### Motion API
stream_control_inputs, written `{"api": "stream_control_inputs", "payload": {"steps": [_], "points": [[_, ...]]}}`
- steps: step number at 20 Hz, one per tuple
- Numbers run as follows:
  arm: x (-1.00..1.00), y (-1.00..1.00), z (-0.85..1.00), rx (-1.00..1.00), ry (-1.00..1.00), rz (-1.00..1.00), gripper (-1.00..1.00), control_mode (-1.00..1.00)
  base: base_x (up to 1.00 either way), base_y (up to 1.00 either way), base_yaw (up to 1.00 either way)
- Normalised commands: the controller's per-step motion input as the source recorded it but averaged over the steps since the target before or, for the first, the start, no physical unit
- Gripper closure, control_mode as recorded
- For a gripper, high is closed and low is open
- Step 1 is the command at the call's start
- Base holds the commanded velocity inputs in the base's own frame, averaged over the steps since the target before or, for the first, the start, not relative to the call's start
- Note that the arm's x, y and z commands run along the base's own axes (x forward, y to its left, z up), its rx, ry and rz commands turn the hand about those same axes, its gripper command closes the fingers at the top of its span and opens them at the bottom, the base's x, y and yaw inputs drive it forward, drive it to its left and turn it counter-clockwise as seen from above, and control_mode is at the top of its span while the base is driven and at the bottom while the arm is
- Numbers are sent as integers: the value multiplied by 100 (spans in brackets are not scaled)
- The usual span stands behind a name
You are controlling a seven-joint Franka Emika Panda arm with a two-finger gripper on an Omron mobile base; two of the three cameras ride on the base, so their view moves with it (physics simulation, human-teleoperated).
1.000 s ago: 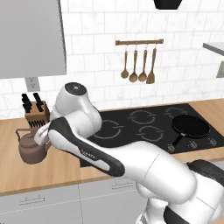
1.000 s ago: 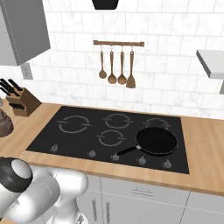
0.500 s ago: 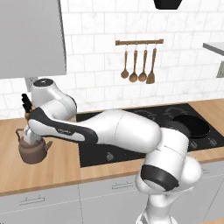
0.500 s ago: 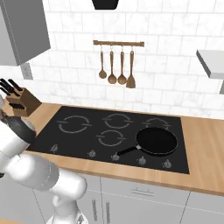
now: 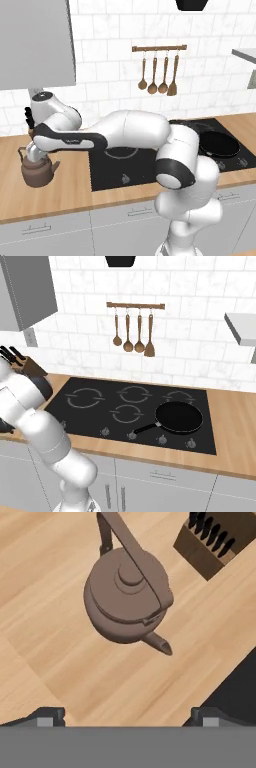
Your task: Pick the kettle from the counter and place it on a stove burner. Then turn the burner on.
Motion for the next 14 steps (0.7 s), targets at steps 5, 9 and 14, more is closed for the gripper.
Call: {"api": "stream_control_inputs", "payload": {"steps": [5,9,14], "points": [[41,12,-10,-7,0,0,-100,-100,0,0,0],[38,30,-17,-1,0,0,-100,-100,0,0,0],[41,31,-12,0,0,0,-100,-100,0,0,0]]}}
